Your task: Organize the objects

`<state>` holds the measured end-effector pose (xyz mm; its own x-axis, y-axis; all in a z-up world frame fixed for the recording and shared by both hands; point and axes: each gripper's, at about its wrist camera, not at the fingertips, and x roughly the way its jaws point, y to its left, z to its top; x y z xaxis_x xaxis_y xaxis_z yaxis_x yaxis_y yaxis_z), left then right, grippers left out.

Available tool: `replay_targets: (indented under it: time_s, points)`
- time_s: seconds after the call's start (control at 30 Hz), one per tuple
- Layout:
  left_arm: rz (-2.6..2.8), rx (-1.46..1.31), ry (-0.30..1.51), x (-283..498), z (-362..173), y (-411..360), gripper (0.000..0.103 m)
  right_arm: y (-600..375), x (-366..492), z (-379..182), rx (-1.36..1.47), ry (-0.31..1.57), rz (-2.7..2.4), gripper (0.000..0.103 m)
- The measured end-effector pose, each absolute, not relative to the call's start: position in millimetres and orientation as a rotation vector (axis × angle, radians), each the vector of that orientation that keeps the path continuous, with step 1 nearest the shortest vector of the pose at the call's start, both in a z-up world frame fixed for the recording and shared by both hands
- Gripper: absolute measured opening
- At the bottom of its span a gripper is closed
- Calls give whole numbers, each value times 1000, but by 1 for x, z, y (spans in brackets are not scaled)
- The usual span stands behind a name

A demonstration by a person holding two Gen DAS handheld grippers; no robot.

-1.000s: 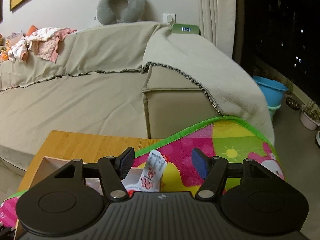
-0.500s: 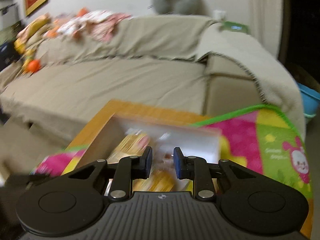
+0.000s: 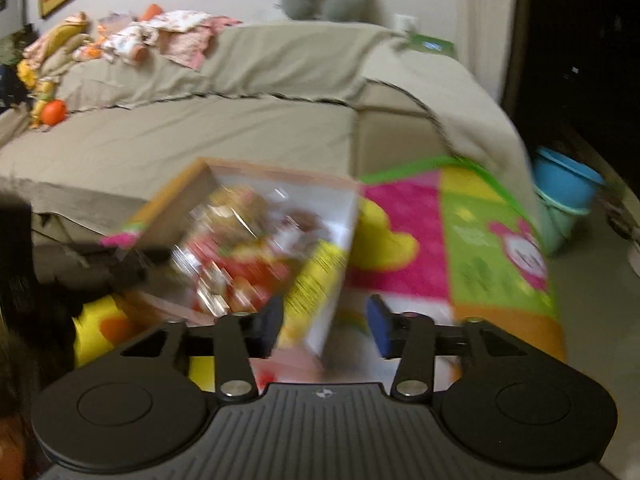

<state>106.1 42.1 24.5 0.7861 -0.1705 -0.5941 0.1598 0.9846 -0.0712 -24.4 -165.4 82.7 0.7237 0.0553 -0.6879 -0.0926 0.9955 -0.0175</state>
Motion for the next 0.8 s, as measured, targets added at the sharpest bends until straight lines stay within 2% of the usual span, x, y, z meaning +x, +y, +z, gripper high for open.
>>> replay_targets:
  time_s: [0.13, 0.27, 0.33, 0.53, 0.67, 0.8]
  points:
    - [-178, -17, 642, 106, 25, 42, 13, -194, -56, 63, -38, 801, -30, 67]
    - [-179, -17, 642, 106, 25, 42, 13, -220, -76, 41, 47, 870, -109, 72]
    - [-179, -17, 642, 106, 24, 42, 13, -230, -82, 31, 93, 891, -143, 78]
    - [-179, -18, 641, 106, 25, 42, 13, -245, -71, 11, 187, 914, -179, 81]
    - [-179, -17, 641, 106, 25, 42, 13, -241, -53, 2, 148, 885, -192, 86]
    - [-179, -17, 641, 106, 25, 42, 13, -231, -36, -3, 73, 845, -185, 86]
